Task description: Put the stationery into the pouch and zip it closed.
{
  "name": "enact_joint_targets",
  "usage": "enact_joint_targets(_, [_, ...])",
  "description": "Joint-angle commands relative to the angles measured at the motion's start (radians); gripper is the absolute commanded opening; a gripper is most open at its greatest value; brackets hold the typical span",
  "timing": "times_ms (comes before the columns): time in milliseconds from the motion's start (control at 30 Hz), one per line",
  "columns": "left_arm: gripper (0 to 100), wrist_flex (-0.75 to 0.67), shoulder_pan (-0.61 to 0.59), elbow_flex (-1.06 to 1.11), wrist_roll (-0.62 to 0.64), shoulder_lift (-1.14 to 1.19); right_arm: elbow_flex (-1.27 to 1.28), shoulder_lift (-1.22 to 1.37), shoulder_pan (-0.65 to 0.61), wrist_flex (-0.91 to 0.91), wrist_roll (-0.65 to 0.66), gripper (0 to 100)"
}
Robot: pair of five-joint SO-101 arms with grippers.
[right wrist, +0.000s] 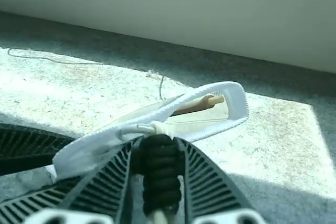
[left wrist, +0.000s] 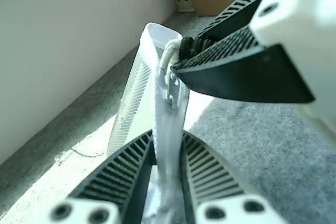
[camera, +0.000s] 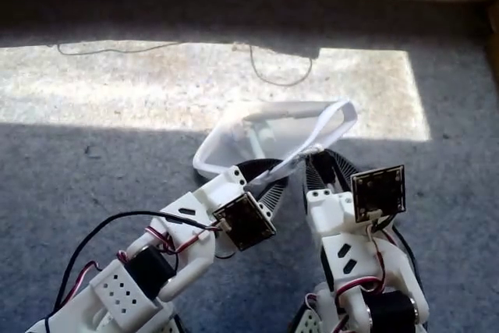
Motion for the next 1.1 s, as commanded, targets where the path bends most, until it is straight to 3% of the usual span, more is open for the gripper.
enact_joint_targets(0, [1,-0.028,-0.048,-0.018,-0.002,-0.024,-0.053,-0.002,0.061,-0.035,0.005,0.5])
enact_joint_targets(533, [1,0.044,-0.073,-0.025,-0.005,-0.025,-0.045,0.007,0.174,-0.179,-0.032,0.5])
enact_joint_targets(767, [0,0.143,-0.104,-0.081,-0.005,-0.025,-0.044,0.008,0.18,-0.205,-0.032,0.5])
enact_joint_targets(1067, [0,0.146,-0.105,-0.077,-0.005,-0.025,0.031,0.008,0.229,-0.321,-0.032,0.5])
